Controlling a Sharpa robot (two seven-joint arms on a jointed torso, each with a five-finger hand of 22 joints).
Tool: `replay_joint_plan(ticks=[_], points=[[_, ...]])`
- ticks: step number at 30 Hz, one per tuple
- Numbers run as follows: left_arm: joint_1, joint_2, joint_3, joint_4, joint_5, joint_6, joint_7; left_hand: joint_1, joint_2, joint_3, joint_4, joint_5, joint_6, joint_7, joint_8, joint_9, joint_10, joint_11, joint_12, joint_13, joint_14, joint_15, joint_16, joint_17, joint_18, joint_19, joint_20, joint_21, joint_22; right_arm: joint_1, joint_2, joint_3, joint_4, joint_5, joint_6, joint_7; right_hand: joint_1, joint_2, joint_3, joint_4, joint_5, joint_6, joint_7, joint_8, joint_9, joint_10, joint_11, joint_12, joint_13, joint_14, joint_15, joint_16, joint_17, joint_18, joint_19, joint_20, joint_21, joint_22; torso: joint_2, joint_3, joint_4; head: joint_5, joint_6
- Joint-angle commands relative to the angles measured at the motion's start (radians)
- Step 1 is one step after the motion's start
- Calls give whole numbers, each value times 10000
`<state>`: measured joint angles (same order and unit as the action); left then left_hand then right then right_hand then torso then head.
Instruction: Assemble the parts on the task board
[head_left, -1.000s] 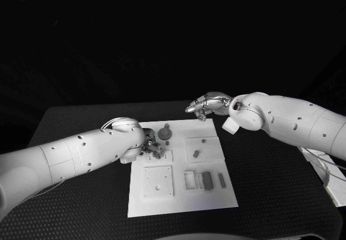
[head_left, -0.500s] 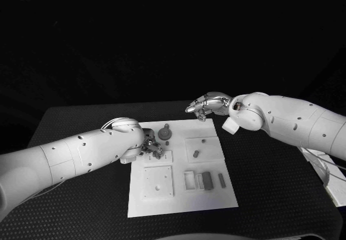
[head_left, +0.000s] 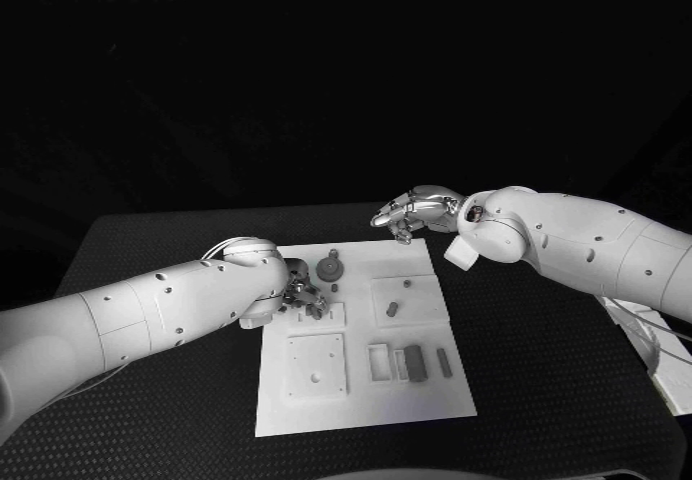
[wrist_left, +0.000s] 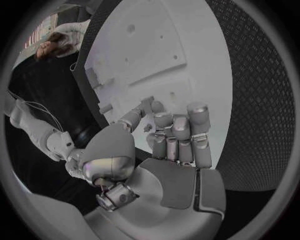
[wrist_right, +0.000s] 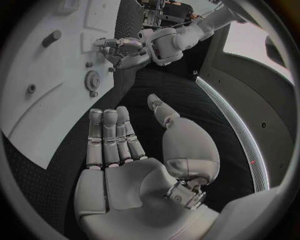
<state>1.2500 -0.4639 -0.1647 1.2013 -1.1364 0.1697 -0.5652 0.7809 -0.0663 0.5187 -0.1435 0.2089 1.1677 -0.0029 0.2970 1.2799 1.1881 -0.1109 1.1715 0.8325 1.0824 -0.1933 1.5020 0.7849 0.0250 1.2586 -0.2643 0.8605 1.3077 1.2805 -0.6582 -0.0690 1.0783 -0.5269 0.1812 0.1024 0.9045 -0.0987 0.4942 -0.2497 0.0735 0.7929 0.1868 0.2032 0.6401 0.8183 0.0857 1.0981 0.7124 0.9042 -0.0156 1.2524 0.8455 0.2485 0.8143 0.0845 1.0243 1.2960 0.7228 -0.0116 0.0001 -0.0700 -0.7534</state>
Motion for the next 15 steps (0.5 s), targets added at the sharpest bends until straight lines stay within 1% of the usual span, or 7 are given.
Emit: replay_joint_plan(ticks=[1,3,5,6,10,12,15], points=[[-24,25,-14,14,-11,1,35,-128,-30,-30,100,-143,32,-44,14,18,-30,-44,-39,10,-34,-214,20,16,635,-41,-130,-54,178,-5,-5,3,19,-26,83,70,-78,16,4,30,-57,2,93,-60,-14,-66,16,63,-13,-71,18,64,-10,133,46,38,-57,-5,1,-4,2,2,-1],[-24,26,-14,16,-11,-28,45,-154,-54,-27,132,-285,35,-50,14,25,-28,-45,-38,14,-34,-218,20,20,642,-42,-132,-54,179,-5,-5,3,21,-26,84,72,-78,16,4,30,-57,2,93,-60,-14,-66,17,63,-13,-72,18,64,-11,132,46,38,-57,-5,1,-4,-1,1,3],[-24,25,-14,17,-11,-44,48,-197,-110,-26,190,-604,44,-58,16,37,-25,-52,-37,18,-32,-225,21,26,654,-43,-134,-54,181,-5,-6,3,22,-26,84,71,-78,16,4,30,-57,1,93,-60,-14,-66,17,63,-14,-72,18,64,-11,133,46,38,-57,-5,0,-4,-4,3,6],[-24,24,-14,18,-11,-33,48,-223,-139,-27,225,-708,50,-61,18,43,-21,-56,-37,20,-29,-228,22,29,658,-42,-134,-54,181,-5,-8,3,23,-26,84,70,-78,16,4,30,-57,1,93,-60,-14,-66,17,63,-14,-72,18,65,-11,133,46,38,-58,-5,1,-3,-4,12,6],[-24,15,-15,22,-11,-14,51,-206,-171,-17,220,-765,61,-66,26,52,-13,-65,-32,24,-24,-234,25,32,667,-37,-137,-49,183,-5,-10,3,22,-26,84,69,-78,17,4,30,-57,0,93,-60,-15,-66,17,63,-15,-72,18,65,-12,133,46,38,-58,-4,1,-4,-4,35,-38],[-24,12,-15,21,-11,-38,46,-214,-207,-24,224,-781,64,-67,28,55,-11,-66,-31,25,-22,-235,25,34,667,-37,-135,-48,184,-5,-12,3,18,-26,84,68,-78,17,4,30,-57,0,93,-60,-15,-66,17,64,-15,-72,18,65,-12,133,46,38,-58,-4,1,-4,-2,38,-34],[-24,10,-15,12,-11,-31,38,-210,-203,-19,227,-784,67,-69,29,57,-10,-67,-31,26,-22,-236,25,34,669,-36,-136,-48,184,-5,-2,3,9,-26,83,69,-78,16,4,30,-57,0,93,-60,-15,-66,17,64,-16,-72,18,65,-12,133,46,38,-58,-4,-1,-2,1,30,-16]])
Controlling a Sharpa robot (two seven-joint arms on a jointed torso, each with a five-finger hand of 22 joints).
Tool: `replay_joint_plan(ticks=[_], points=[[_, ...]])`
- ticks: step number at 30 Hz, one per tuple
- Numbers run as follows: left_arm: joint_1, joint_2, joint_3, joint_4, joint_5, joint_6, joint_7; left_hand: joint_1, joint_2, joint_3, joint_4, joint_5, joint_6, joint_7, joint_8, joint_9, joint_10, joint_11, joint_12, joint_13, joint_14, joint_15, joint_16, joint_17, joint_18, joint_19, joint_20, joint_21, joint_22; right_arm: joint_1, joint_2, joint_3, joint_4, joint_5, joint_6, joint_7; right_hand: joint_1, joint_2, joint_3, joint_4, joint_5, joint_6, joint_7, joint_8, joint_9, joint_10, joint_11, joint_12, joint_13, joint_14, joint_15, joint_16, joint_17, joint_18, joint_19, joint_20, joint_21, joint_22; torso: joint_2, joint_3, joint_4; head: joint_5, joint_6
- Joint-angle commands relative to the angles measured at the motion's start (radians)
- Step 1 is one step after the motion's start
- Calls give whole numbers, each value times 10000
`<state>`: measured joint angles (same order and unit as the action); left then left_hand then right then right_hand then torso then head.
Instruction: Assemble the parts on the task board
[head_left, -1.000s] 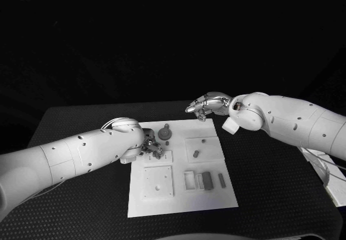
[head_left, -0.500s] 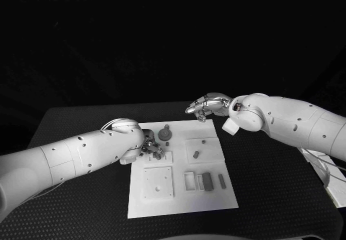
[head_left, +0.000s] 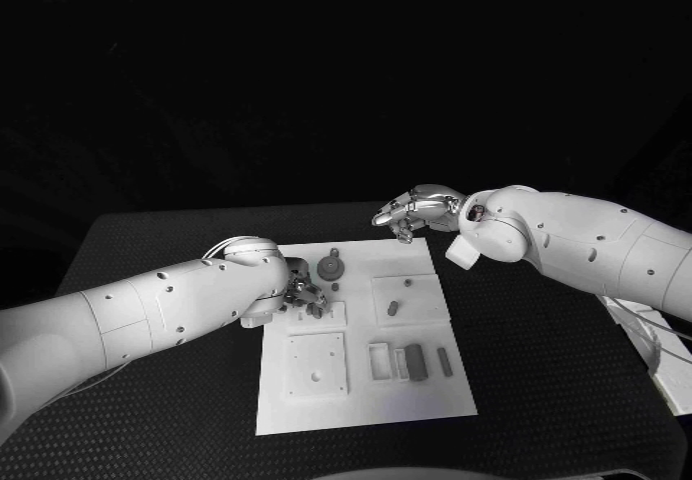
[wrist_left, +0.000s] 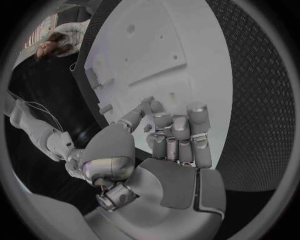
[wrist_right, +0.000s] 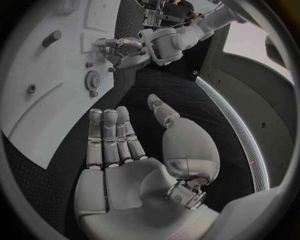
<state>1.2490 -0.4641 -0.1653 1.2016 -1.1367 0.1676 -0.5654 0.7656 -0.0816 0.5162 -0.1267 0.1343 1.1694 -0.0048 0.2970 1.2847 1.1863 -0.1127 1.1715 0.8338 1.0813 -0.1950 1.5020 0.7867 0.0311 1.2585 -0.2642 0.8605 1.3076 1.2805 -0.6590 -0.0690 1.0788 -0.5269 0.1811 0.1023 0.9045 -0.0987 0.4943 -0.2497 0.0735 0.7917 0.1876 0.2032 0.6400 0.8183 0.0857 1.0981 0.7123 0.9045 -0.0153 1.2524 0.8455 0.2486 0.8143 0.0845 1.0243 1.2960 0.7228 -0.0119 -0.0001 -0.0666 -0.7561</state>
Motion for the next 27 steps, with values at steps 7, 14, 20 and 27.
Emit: replay_joint_plan(ticks=[7,14,20,27], points=[[-15,16,-9,3,-11,-36,45,46,63,59,-44,514,53,-47,37,38,13,-56,-30,23,-9,-225,26,27,614,-28,-127,-27,193,-5,21,3,-2,-26,92,74,-77,18,4,30,-57,11,85,-60,-15,-66,17,65,-17,-75,15,66,-14,132,46,38,-59,-4,0,-5,0,-13,45],[-15,3,-9,15,-15,-14,61,100,332,66,-363,1636,59,-42,39,72,18,-43,-31,38,-1,-214,27,44,606,-23,-112,8,193,-5,28,3,-9,-26,108,78,-77,20,5,30,-57,11,86,-61,-15,-67,17,65,-18,-75,15,66,-14,132,46,39,-59,-3,1,-3,-1,-35,41],[-16,-16,-9,26,-40,-26,85,80,398,74,-517,2120,108,-49,69,98,39,-45,-22,48,9,-212,32,54,598,-11,-106,29,192,-5,30,3,-4,-26,106,79,-77,21,5,31,-57,10,86,-61,-15,-67,17,66,-19,-75,15,67,-15,132,47,39,-59,-3,1,1,-2,-2,28],[-30,-35,-5,41,-40,-63,121,-16,339,36,-491,2123,144,-57,94,112,62,-51,-19,50,18,-213,31,56,589,-3,-100,35,189,-5,18,3,-20,-26,110,76,-76,22,5,31,-57,10,86,-61,-15,-67,18,67,-20,-75,15,68,-16,132,47,39,-60,-3,2,0,-7,3,9]])
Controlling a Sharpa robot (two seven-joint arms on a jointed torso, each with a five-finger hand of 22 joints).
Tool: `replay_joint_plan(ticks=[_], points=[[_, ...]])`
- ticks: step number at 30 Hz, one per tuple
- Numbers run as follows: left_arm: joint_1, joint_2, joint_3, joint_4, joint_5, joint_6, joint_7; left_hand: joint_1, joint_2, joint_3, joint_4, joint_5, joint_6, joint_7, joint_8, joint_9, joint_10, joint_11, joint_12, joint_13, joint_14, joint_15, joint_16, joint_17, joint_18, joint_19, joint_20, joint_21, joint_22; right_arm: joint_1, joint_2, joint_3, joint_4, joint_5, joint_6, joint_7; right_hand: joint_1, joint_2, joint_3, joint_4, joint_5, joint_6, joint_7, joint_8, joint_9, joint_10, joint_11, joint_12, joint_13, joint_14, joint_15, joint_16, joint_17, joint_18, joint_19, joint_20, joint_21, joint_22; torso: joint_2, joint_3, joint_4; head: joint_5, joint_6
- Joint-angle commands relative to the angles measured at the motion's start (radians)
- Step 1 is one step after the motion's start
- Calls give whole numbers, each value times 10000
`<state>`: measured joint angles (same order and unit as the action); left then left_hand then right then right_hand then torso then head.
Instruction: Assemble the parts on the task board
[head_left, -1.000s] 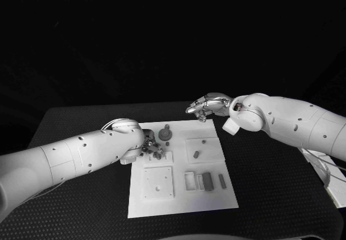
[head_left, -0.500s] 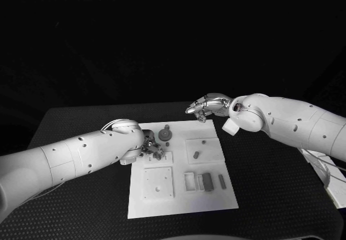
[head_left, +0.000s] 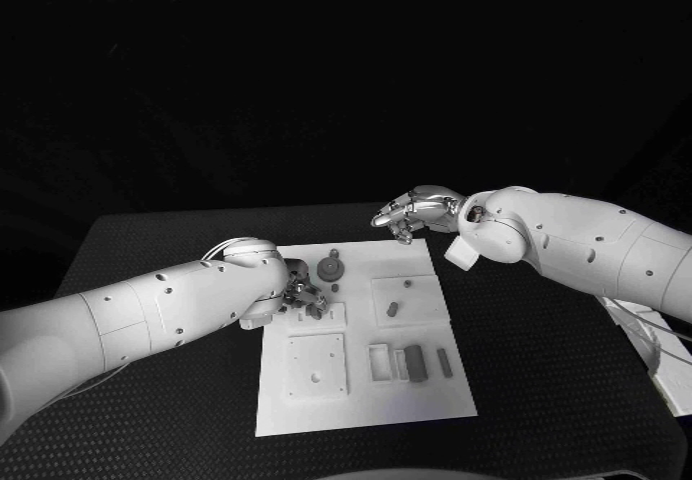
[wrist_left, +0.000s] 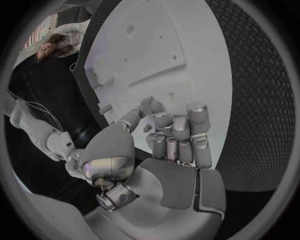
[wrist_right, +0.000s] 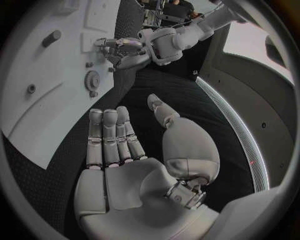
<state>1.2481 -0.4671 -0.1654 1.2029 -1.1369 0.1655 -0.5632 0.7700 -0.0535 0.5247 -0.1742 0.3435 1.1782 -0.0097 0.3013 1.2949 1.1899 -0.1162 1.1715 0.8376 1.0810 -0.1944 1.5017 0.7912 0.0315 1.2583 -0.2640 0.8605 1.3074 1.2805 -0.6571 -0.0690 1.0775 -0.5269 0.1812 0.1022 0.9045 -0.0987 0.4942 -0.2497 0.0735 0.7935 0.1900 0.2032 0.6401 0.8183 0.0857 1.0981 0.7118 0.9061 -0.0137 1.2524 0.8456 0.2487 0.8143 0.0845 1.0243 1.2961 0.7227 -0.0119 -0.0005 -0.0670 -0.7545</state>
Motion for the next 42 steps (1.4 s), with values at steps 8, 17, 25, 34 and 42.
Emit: replay_joint_plan(ticks=[8,17,25,34,42], points=[[-33,22,0,37,-34,-142,101,-221,-77,-67,106,-330,66,-22,65,23,51,-29,-33,11,40,-232,26,10,592,11,-112,31,180,-5,11,3,6,-26,107,77,-75,23,6,29,-57,-9,61,-61,-16,-67,18,68,-16,-91,-1,69,-17,131,47,38,-60,-3,0,5,-2,-46,77],[-34,28,0,35,-33,-91,88,-411,-250,-84,339,-1100,63,-33,66,30,58,-41,-52,19,45,-246,15,16,609,4,-119,11,174,-5,2,3,11,-27,101,77,-74,23,6,29,-57,-10,62,-62,-16,-67,18,69,-18,-91,-1,70,-18,131,48,38,-60,-2,-2,4,2,-53,82],[-38,29,1,35,-33,-150,113,-441,-303,-93,380,-1109,105,-49,93,42,95,-54,-30,32,66,-254,34,27,617,26,-124,30,184,-5,11,3,-9,-34,102,75,-74,22,5,28,-57,-12,62,-62,-17,-67,18,70,-19,-91,-1,71,-19,131,48,39,-61,-2,2,-2,-1,-61,68],[-41,19,2,36,-39,-135,100,-494,-373,-109,443,-1267,124,-62,106,49,119,-67,-26,37,86,-268,42,34,629,45,-130,44,187,-5,12,3,-7,-35,114,77,-73,22,5,27,-57,-13,62,-63,-17,-68,19,71,-21,-91,-1,72,-20,131,49,38,-61,-1,-2,1,1,-73,43],[-41,-34,2,59,-58,-64,57,-470,-334,-90,449,-1278,160,-77,127,57,149,-80,-12,44,107,-277,56,41,638,65,-136,61,191,-5,14,3,-9,-35,110,72,-72,22,5,26,-57,-13,62,-63,-17,-68,19,72,-22,-90,0,73,-21,131,49,38,-61,0,-3,-3,1,-97,85]])
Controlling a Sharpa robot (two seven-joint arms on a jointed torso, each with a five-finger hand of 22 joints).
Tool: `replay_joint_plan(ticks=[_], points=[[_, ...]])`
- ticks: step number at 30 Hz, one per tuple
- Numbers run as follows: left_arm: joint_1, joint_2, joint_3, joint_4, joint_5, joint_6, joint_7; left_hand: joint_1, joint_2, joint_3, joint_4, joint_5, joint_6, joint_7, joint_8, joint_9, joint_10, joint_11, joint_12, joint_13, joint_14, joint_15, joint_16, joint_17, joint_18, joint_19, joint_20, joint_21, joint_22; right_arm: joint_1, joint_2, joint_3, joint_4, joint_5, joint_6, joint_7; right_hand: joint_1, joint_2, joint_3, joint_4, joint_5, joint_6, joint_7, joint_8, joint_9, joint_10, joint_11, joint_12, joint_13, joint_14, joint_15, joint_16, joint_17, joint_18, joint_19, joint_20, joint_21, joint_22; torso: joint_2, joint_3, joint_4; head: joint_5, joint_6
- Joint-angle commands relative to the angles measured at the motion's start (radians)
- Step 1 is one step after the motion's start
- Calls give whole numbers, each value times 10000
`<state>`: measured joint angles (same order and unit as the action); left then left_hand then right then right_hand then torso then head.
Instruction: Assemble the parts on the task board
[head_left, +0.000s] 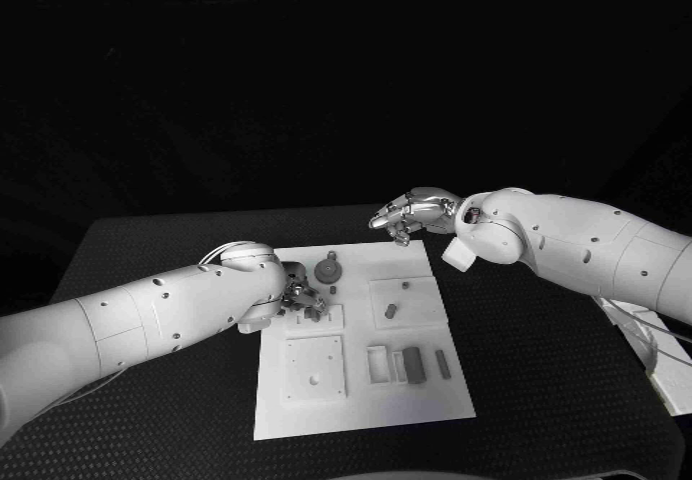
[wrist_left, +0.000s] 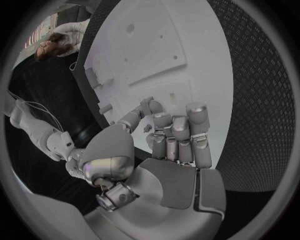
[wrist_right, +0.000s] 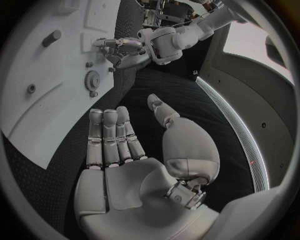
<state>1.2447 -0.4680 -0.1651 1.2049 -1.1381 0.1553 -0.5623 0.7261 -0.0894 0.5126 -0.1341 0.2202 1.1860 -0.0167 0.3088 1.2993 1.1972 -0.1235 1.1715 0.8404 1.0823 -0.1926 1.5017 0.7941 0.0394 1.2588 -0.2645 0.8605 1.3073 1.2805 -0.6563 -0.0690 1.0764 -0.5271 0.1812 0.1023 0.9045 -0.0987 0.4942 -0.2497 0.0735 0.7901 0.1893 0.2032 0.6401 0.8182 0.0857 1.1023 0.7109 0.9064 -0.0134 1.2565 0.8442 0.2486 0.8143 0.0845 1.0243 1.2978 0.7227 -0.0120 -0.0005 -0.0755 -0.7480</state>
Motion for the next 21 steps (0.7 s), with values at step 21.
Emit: replay_joint_plan(ticks=[21], points=[[-6,-137,5,131,-64,-55,58,-66,187,1,47,249,143,-28,93,30,140,-26,3,32,138,-315,71,27,567,94,-121,108,197,-9,24,3,-9,-34,122,80,-75,29,4,30,-57,19,70,-63,-18,-68,19,33,-18,-93,-3,34,-10,132,51,39,-62,-15,-1,-4,6,9,34]])
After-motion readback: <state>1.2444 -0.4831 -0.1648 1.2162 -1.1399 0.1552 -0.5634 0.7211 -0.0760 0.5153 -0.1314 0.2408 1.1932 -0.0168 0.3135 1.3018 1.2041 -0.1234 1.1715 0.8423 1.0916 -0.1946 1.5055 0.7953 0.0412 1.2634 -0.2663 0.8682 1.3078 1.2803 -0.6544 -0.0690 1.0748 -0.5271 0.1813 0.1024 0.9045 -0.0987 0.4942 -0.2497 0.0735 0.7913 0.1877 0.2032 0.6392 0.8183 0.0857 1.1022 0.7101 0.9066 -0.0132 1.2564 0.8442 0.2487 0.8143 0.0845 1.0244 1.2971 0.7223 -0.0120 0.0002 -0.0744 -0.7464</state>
